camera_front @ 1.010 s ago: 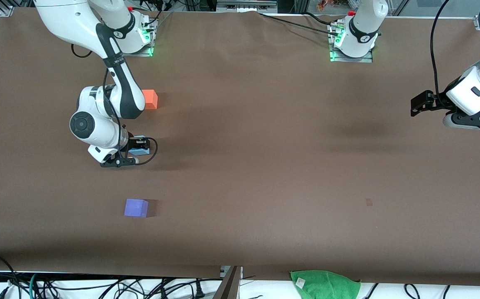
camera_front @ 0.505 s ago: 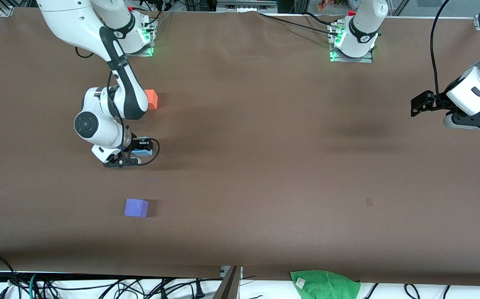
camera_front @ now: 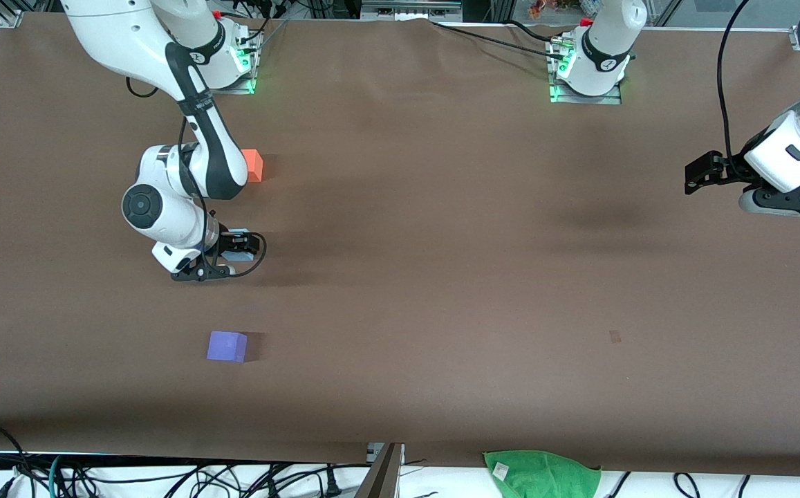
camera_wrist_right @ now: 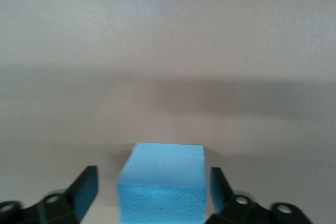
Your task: Place blue block between orange and purple blocks
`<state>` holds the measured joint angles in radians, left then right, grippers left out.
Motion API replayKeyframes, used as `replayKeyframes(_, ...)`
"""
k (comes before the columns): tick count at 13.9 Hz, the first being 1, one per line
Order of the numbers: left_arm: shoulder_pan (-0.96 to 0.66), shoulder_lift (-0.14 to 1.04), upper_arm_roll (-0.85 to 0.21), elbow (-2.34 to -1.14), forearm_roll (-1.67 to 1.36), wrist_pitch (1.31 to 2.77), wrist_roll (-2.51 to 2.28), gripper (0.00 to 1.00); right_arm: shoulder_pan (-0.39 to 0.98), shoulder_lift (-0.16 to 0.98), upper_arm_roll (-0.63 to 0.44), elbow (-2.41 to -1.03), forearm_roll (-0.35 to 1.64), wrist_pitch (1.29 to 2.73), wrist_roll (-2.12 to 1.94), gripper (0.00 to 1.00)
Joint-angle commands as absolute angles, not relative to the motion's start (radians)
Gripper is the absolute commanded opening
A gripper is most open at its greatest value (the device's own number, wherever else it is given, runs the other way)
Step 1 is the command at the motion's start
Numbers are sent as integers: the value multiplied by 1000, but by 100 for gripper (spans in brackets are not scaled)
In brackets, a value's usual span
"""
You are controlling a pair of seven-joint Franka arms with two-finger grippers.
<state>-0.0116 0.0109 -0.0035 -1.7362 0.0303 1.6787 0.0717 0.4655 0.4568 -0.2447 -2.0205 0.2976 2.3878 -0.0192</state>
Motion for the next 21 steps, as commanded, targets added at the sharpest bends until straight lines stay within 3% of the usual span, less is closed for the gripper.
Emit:
replayKeyframes(1,-5,12,-8,-1727,17,1672,69,100,468,365,-242,-1991,313,2310,116,100)
replayKeyframes(6,-5,12,-8,-1726,17,1672,69,100,469,212,-265,-1895,254,2110,124,100)
replayKeyframes(8,-5,12,-8,-1726,17,1672,71,100,466,155,-276,-1782,158,1926,123,100)
replayKeyframes(10,-5,12,-8,-1727,17,1672,71,100,466,140,-302,-1666,143,1750,126,100)
replayKeyframes(13,-5,12,-8,-1727,17,1672,71,100,463,140,-362,-1533,87,1622,103,100)
replayKeyframes(18,-5,12,-8,-1727,17,1671,71,100,456,100,-394,-1503,83,1508,-15,100)
replayKeyframes(20,-5,12,-8,-1727,17,1672,71,100,398,34,-330,-1580,77,1515,-17,100)
replayKeyframes(21,-5,12,-8,-1727,17,1671,71,100,324,17,-249,-1595,74,1516,-15,100)
